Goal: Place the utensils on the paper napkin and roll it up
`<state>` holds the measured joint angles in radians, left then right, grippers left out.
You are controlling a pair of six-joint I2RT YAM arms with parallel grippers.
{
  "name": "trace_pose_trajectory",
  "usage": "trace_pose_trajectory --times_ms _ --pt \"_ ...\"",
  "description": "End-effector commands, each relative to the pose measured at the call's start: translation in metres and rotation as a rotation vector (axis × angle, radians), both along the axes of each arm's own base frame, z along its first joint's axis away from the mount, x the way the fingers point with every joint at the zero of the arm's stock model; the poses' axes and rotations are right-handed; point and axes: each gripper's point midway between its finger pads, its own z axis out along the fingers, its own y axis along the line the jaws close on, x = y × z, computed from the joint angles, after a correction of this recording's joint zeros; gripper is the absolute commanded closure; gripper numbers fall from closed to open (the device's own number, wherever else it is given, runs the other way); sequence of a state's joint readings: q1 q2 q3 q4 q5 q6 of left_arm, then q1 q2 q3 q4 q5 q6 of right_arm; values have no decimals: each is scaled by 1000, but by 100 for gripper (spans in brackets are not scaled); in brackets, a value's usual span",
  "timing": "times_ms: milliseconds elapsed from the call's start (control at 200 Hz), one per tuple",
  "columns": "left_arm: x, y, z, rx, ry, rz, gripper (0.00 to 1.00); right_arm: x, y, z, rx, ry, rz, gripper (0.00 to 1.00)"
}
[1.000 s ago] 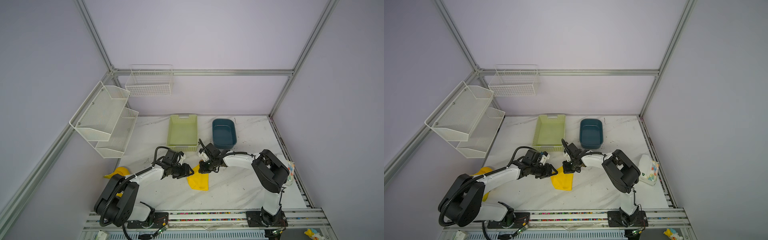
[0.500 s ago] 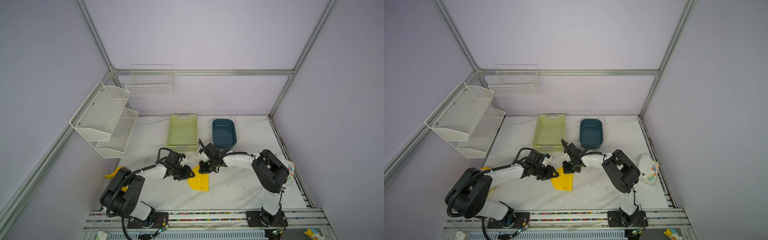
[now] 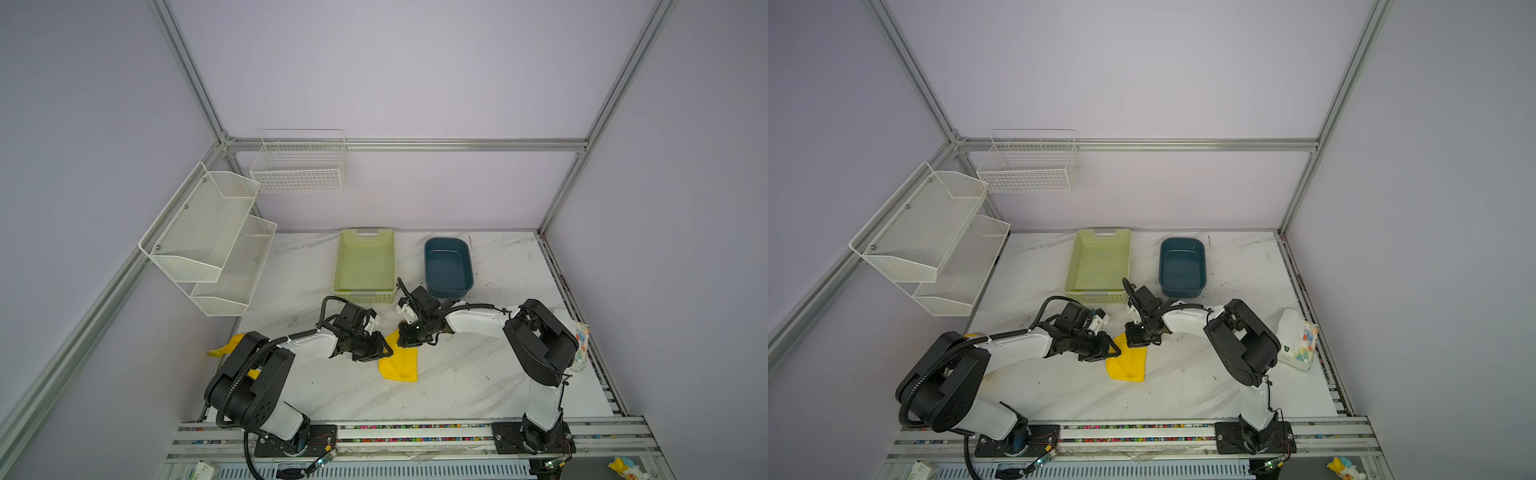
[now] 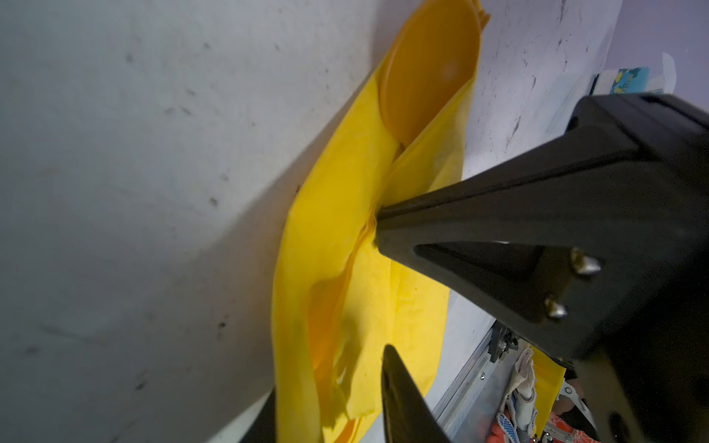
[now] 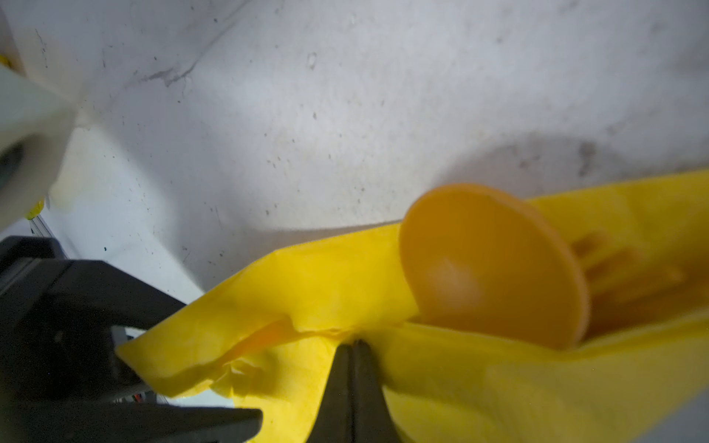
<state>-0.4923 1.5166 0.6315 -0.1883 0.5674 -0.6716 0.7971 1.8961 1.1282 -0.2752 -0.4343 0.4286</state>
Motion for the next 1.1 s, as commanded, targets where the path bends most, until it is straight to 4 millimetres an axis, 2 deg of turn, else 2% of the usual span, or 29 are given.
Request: trace_pose_trajectory --times_ms 0,210,370,565,785,945,1095 --pt "-2 2 -5 13 6 6 74 -15 -18 -19 -98 56 4 96" --pt "-2 2 -9 28 26 9 86 -14 -17 -17 -94 50 3 96" --pt "1 12 -5 82 1 39 94 -11 -13 -15 -75 46 -4 96" --pt "0 33 -4 193 -7 77 97 -1 3 -9 -42 33 -8 96" --pt "-3 39 -3 216 -8 93 97 1 21 6 9 30 -4 95" --pt "-4 43 -8 241 7 107 97 -7 24 28 62 31 -31 95" --pt "-5 43 -11 244 20 109 97 -30 29 38 96 59 -30 95"
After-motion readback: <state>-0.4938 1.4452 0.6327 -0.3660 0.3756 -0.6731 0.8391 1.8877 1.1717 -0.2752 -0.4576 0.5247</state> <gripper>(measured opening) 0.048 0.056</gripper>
